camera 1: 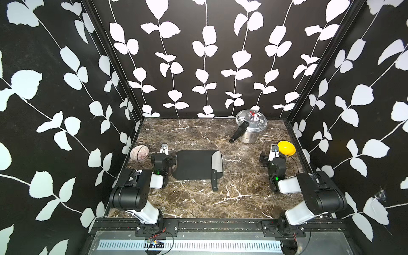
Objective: Align the knife with the edge of the cutting board
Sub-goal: Reset both arms
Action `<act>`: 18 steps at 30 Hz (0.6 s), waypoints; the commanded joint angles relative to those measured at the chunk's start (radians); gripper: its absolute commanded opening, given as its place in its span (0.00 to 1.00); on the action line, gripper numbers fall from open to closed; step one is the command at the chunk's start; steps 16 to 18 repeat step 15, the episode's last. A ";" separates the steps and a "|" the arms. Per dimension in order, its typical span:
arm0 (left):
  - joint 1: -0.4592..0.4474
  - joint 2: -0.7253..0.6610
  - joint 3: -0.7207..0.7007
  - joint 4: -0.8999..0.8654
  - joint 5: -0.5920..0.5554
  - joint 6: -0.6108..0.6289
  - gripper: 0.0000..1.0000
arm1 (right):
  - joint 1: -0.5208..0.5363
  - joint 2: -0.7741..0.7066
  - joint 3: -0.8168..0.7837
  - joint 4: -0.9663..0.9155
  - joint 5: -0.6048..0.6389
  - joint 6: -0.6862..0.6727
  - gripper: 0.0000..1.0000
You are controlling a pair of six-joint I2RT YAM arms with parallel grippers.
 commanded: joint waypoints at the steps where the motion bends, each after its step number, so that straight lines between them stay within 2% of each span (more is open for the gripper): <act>1: 0.007 -0.002 0.001 0.083 -0.018 -0.002 0.98 | -0.004 0.004 0.007 0.059 -0.009 -0.006 0.98; 9: 0.005 0.001 -0.015 0.126 0.012 0.013 0.98 | -0.004 0.006 0.003 0.069 -0.006 -0.008 0.99; 18: 0.007 -0.002 0.002 0.084 0.029 0.019 0.99 | -0.004 0.006 0.005 0.065 -0.005 -0.008 0.99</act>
